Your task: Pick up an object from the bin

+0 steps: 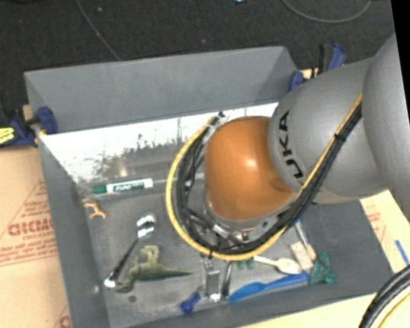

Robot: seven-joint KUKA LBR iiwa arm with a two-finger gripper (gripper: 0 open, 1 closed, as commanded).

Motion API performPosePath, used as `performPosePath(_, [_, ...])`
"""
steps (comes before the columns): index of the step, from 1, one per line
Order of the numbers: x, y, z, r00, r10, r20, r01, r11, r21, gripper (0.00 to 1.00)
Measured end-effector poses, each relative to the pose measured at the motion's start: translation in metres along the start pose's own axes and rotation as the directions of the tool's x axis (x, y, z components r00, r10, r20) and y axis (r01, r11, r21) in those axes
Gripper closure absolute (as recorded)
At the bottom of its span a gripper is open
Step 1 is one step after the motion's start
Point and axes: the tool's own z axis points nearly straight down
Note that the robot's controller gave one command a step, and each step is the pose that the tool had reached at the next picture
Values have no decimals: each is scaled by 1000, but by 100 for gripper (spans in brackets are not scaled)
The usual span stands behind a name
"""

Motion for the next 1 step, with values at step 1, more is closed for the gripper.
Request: performPosePath(1, [-2,-1,-4,1000,5,8,-5,1000,-1,0])
